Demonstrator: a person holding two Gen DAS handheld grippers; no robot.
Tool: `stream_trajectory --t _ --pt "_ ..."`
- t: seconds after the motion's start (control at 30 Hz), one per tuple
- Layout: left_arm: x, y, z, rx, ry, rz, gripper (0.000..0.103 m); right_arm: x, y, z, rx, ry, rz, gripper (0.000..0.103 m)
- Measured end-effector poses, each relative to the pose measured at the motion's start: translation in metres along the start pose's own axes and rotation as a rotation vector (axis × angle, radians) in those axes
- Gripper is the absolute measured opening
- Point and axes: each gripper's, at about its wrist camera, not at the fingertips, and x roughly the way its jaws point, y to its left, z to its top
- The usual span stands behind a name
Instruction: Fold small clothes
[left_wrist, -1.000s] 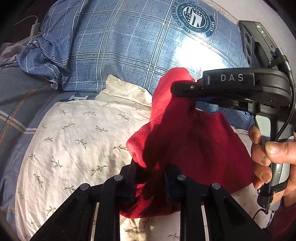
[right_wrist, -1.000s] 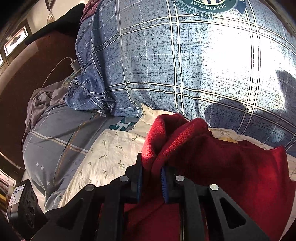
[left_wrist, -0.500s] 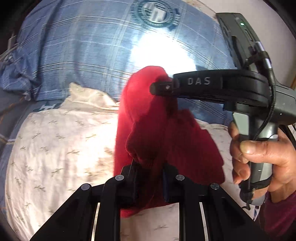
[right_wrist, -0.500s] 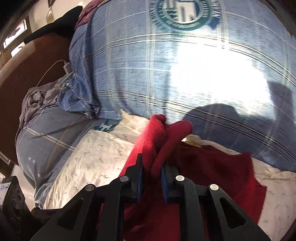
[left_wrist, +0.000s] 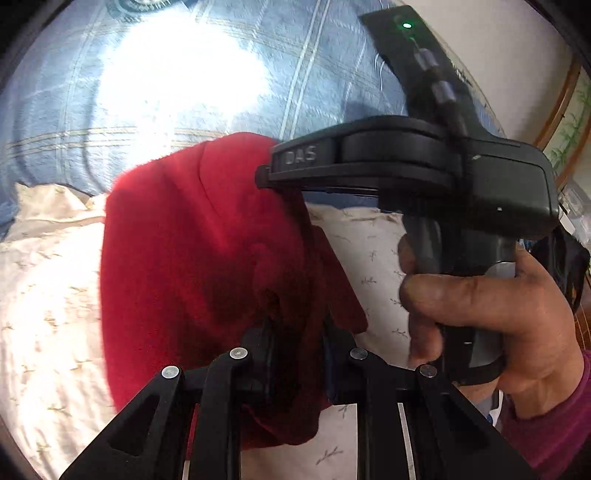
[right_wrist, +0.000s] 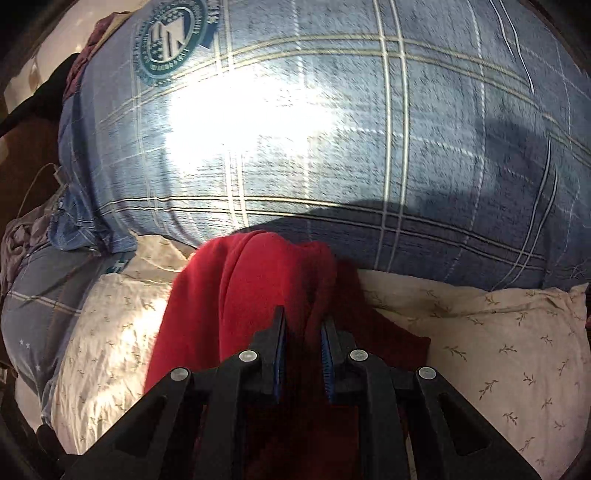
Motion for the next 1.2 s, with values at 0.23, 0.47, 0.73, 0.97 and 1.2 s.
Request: stream_trajectory --t 0.23,0.47,0.73,0.97,1.2 --pt "0.006 0.012 -0.004 -0.013 0.057 -0.084 0.045 0.039 -0.027 -0.022 0.092 0.071 0.005 0.026" --pt "-0.076 0.03 -0.018 0.064 -0.021 0.007 0.059 -0.029 -0.031 -0.05 0.197 -0.007 0.126 0.067" --pt "-0.098 0.061 -0.036 -0.054 -0.033 0.112 0.059 -0.007 -0.004 -0.091 0.246 0.114 0.216 0.064" --pt "-0.084 0.049 -0.027 -0.025 -0.034 0.156 0.06 -0.052 0.003 -0.105 0.145 -0.08 0.104 0.018" --pt "-0.05 0.054 -0.026 -0.046 0.002 0.179 0.06 -0.043 -0.015 -0.115 0.21 -0.034 0.101 0.033"
